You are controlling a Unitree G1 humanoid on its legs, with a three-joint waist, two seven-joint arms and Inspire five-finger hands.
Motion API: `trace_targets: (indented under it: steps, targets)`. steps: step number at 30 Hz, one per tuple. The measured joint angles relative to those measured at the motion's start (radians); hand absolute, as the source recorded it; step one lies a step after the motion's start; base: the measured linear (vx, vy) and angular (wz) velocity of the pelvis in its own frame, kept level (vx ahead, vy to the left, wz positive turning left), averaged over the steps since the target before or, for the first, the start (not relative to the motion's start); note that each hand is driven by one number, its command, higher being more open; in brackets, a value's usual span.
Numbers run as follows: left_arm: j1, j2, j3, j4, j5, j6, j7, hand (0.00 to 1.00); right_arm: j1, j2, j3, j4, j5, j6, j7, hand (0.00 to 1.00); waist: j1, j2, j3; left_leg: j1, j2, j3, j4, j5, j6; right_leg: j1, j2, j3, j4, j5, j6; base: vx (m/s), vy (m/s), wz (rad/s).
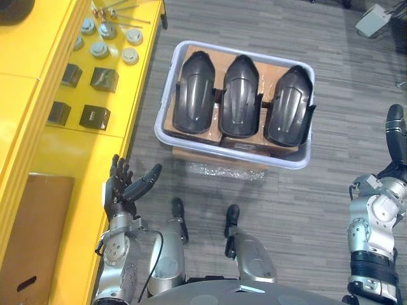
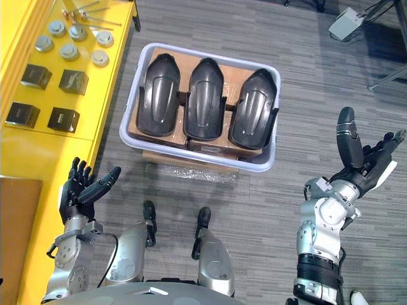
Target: Walk over and take three plastic housings, then place them on the shelf
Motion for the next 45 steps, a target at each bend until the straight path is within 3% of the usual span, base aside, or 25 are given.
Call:
trace_targets:
  steps: [5, 11, 15, 24, 30, 35, 45]
  targets:
    - [-0.025, 0.001, -0.009, 0.070, -0.001, -0.002, -0.045, 1.00, -0.138, -0.146, -0.021, 0.345, 0.072, 0.020, 0.058, 1.00, 0.015, 0.007, 0.018, -0.040, -0.010, -0.021, 0.017, 0.001, 0.006, -0.023, -0.003, -0.007, 0.000, 0.000, 0.000, -0.01, 0.009, 0.09]
    - [-0.075, 0.002, -0.029, 0.127, -0.005, -0.003, -0.071, 1.00, -0.300, -0.299, 0.037, 0.616, 0.114, 0.121, 0.150, 1.00, 0.018, 0.055, 0.056, -0.098, -0.022, -0.075, 0.064, 0.005, 0.014, -0.031, -0.008, -0.059, 0.000, -0.001, -0.002, -0.04, 0.010, 0.22]
    - [-0.076, 0.003, -0.056, 0.149, -0.005, -0.002, -0.085, 1.00, -0.398, -0.360, 0.076, 0.740, 0.112, 0.174, 0.190, 1.00, 0.033, 0.073, 0.065, -0.120, -0.035, -0.095, 0.068, 0.014, 0.025, -0.039, -0.016, -0.084, 0.003, -0.001, -0.002, -0.05, 0.010, 0.19]
    - [-0.080, 0.007, -0.112, 0.163, -0.011, 0.001, -0.111, 1.00, -0.572, -0.452, 0.192, 0.848, 0.065, 0.218, 0.254, 1.00, 0.048, 0.102, 0.078, -0.146, -0.053, -0.110, 0.062, 0.035, 0.040, -0.063, -0.032, -0.107, 0.016, -0.002, -0.002, -0.03, 0.017, 0.08]
    - [-0.083, 0.007, -0.149, 0.163, -0.012, 0.007, -0.112, 1.00, -0.625, -0.487, 0.232, 0.919, 0.007, 0.294, 0.294, 1.00, 0.070, 0.110, 0.080, -0.149, -0.060, -0.119, 0.061, 0.039, 0.042, -0.062, -0.036, -0.114, 0.019, -0.003, -0.002, -0.02, 0.014, 0.05]
    - [-0.101, 0.001, -0.169, 0.183, -0.014, 0.021, -0.103, 1.00, -0.669, -0.530, 0.249, 0.991, -0.038, 0.337, 0.292, 1.00, 0.078, 0.152, 0.086, -0.167, -0.067, -0.133, 0.064, 0.048, 0.046, -0.074, -0.043, -0.137, 0.038, -0.007, -0.004, -0.04, 0.018, 0.11]
    - [-0.106, -0.003, -0.187, 0.197, -0.023, 0.023, -0.098, 1.00, -0.739, -0.561, 0.258, 1.089, -0.127, 0.408, 0.258, 1.00, 0.094, 0.170, 0.089, -0.183, -0.069, -0.140, 0.051, 0.071, 0.047, -0.106, -0.049, -0.144, 0.069, -0.015, -0.005, -0.04, 0.013, 0.02]
